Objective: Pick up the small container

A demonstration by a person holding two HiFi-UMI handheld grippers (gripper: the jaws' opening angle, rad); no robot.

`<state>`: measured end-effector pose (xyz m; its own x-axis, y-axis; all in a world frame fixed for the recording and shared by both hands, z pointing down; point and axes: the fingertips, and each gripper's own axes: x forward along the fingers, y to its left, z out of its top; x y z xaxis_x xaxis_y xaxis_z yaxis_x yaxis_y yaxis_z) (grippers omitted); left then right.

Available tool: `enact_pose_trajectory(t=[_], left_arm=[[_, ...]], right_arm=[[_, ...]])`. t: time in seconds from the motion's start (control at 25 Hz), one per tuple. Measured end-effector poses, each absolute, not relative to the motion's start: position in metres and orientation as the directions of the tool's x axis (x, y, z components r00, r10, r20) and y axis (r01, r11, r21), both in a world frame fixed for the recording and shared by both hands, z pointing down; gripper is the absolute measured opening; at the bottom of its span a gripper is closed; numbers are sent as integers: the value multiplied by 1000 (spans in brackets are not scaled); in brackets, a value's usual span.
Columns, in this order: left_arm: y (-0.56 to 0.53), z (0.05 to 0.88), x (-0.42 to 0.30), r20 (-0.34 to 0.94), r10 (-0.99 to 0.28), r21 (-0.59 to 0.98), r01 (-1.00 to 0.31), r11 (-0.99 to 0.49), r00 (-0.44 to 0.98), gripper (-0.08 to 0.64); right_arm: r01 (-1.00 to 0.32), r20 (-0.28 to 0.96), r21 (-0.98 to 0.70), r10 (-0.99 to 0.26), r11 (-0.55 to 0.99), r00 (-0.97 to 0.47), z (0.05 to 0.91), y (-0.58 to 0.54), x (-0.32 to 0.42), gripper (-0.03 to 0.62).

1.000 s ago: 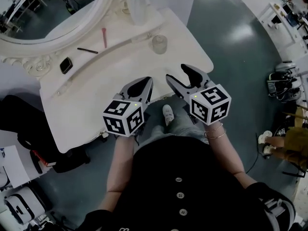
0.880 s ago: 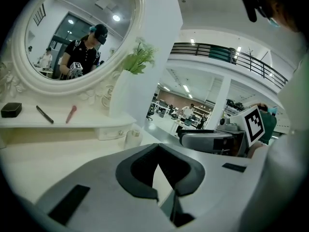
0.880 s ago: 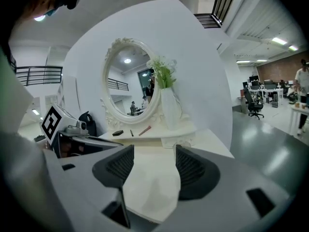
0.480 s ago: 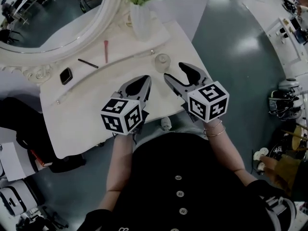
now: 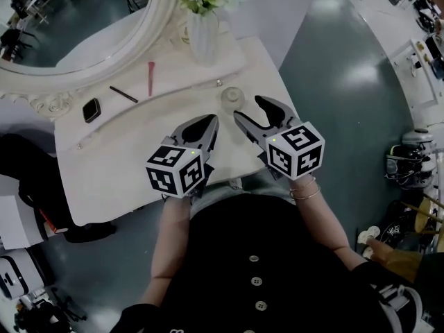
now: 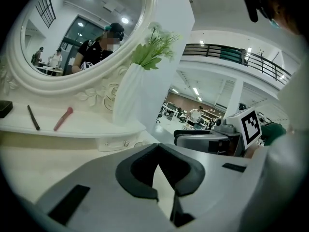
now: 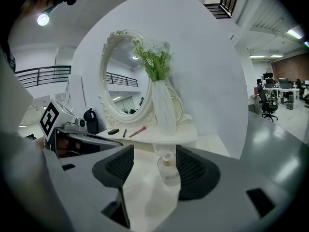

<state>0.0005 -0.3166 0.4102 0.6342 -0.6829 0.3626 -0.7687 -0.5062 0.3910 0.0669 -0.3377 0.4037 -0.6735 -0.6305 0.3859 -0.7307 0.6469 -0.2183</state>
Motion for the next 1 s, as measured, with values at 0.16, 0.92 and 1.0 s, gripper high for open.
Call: enact_pose_trajectory(t=[0.16,0.92,1.0], left_arm=[[-316,417,4,371,-679,401,-769,-498,634,12],[-306,444,-1,409,-673,459,-777,-431,616,12],[-306,447,-2,413,-674,463,-779,-423,612,12]], right_arm=[[-723,407,-232,-610,651,-680,414,-336,69,261],[-733,474,-232,-584,639,-659,452,-343,67,310],[-730,484,-229,-575,644,-660,456,-343,65,315]])
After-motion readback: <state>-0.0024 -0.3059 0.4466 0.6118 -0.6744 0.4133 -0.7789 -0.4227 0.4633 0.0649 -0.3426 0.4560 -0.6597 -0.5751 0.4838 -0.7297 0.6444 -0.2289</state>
